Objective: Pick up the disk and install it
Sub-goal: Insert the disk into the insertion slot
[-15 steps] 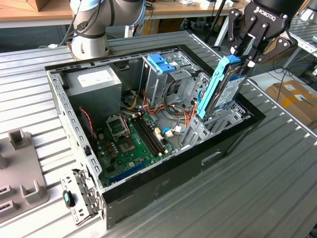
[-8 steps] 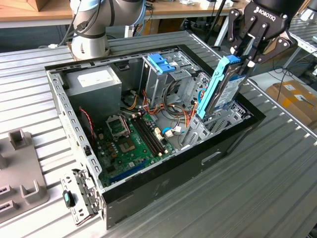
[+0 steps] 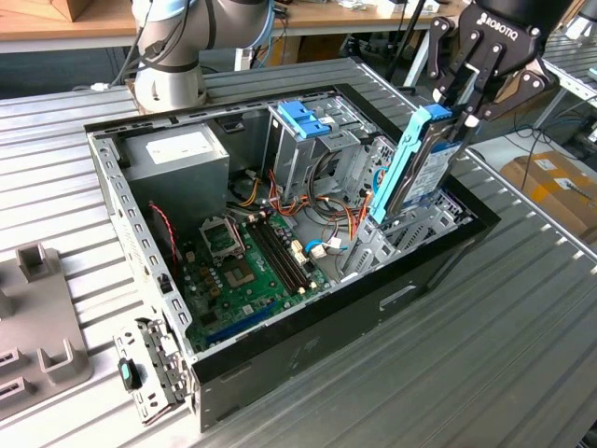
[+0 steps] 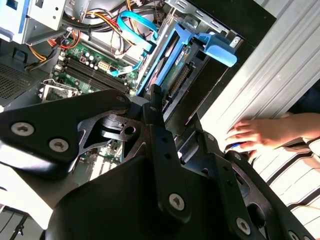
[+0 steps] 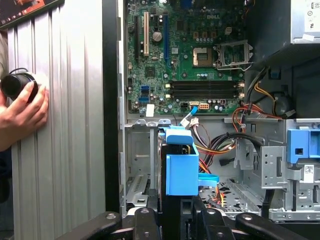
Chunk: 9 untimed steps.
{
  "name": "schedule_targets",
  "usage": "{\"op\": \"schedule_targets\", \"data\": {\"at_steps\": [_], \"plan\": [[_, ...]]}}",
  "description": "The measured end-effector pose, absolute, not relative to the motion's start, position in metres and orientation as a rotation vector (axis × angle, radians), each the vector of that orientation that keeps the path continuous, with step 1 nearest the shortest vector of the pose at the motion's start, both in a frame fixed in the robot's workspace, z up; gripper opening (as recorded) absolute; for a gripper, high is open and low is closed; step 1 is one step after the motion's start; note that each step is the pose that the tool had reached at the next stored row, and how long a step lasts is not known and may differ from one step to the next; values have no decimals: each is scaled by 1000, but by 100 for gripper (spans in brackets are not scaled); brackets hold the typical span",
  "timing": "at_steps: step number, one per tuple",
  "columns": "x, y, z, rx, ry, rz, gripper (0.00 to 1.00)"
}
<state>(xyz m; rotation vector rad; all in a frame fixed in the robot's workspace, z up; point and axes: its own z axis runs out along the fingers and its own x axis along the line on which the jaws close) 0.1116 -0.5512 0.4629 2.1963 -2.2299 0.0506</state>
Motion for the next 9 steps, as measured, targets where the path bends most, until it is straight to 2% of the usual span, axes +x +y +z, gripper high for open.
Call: {"op": "schedule_targets", "data": {"at_steps": [9], "plan": [[112,-551,461,2196,-2230,51,35]]}}
